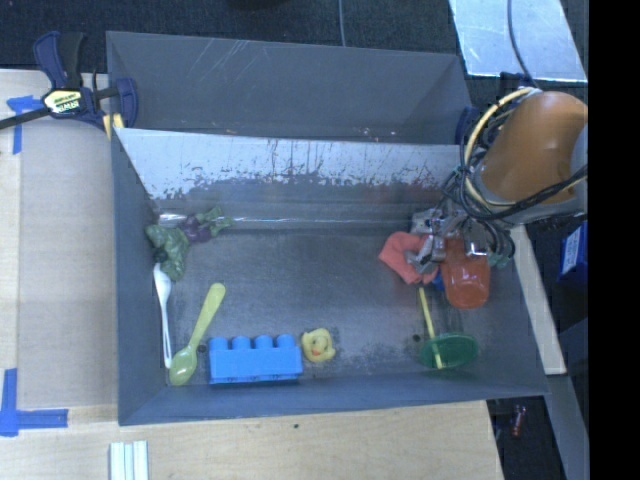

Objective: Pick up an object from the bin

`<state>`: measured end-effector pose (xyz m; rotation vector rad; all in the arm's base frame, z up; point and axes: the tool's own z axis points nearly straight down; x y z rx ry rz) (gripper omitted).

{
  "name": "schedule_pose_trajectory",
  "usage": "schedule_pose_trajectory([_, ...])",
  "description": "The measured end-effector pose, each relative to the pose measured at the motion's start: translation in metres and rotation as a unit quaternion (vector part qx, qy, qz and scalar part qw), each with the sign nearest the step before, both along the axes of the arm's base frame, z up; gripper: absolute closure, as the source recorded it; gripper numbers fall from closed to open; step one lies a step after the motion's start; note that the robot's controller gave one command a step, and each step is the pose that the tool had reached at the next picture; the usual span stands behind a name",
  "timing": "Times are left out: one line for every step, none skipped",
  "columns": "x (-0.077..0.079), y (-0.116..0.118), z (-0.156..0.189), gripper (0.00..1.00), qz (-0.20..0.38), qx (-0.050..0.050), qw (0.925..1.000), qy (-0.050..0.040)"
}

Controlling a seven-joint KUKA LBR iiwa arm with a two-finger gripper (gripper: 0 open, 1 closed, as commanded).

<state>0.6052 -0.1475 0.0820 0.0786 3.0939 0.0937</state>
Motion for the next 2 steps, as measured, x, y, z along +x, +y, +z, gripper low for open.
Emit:
schedule_pose_trajectory([0.0, 0.0, 0.0, 1.0, 0.0, 0.0, 1.0, 0.0])
schedule_pose_trajectory([0.0, 0.0, 0.0, 1.0, 0.0, 0.0, 1.0, 0.0])
